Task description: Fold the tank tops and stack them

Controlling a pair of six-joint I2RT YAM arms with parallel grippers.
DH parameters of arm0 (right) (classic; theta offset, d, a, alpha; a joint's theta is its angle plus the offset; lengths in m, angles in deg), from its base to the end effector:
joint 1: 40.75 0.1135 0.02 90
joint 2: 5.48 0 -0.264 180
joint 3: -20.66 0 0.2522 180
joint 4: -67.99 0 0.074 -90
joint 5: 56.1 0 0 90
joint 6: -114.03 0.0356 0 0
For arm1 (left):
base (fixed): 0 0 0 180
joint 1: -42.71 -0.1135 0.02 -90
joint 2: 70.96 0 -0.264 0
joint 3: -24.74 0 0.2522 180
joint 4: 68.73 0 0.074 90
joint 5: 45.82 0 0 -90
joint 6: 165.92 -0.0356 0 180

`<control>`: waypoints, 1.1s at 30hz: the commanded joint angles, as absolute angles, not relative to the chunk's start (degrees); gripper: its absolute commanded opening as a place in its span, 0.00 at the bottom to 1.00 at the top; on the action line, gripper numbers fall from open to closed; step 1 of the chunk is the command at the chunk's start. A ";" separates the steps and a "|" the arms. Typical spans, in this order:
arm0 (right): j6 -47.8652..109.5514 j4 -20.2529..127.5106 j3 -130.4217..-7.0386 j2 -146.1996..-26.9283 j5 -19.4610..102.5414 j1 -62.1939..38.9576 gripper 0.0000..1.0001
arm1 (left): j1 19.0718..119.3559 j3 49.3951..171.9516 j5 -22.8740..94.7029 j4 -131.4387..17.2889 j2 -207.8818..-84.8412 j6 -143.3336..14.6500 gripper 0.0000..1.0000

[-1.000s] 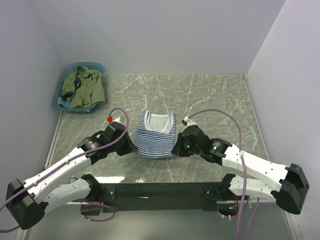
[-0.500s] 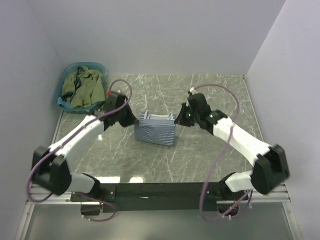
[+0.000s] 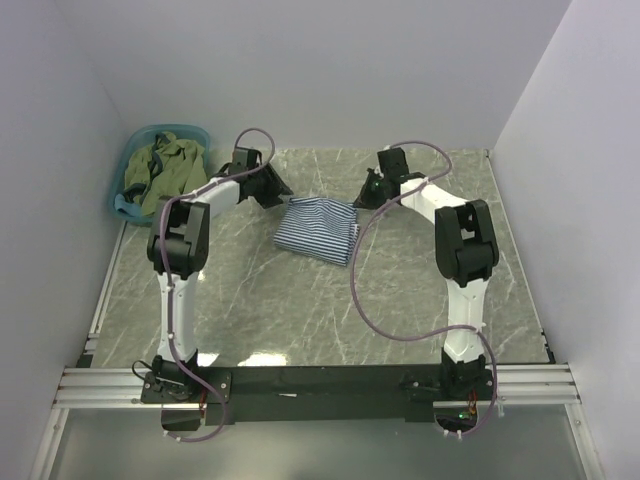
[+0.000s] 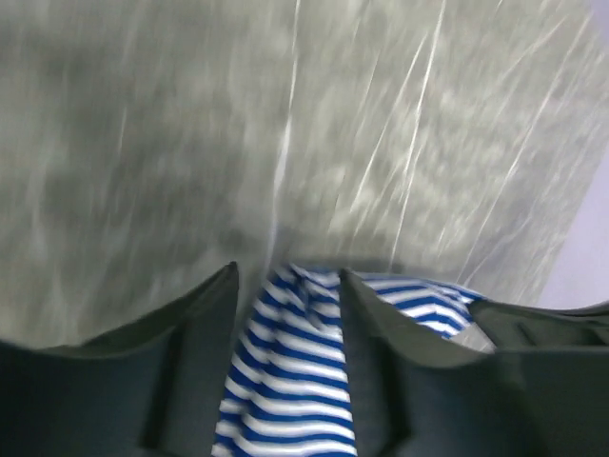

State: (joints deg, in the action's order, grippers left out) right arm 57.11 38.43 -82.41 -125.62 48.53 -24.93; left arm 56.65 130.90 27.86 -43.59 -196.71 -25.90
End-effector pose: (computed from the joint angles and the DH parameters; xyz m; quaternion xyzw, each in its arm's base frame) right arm 0.4479 0.1363 0.1889 0.0918 0.9183 0.2594 0.2847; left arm 0.4719 -0.1274 0.1671 -0.2310 0.8856 -0.3129 0.2538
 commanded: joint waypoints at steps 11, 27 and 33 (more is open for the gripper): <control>57.51 44.55 -77.83 -121.85 45.41 -28.79 0.00 | 56.42 120.52 30.98 -58.13 -184.52 -24.51 0.63; 68.40 62.10 -38.66 -102.02 48.05 -26.87 0.00 | 58.71 110.31 40.21 -52.17 -181.89 -21.78 0.48; 75.00 68.13 -19.13 -86.91 47.89 -17.83 0.26 | 58.88 112.85 42.60 -47.07 -178.09 -22.65 0.50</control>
State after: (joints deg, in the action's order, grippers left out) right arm 71.32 65.40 -24.25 -92.97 48.31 -21.89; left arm 58.66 110.27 40.16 -49.82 -182.17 -22.19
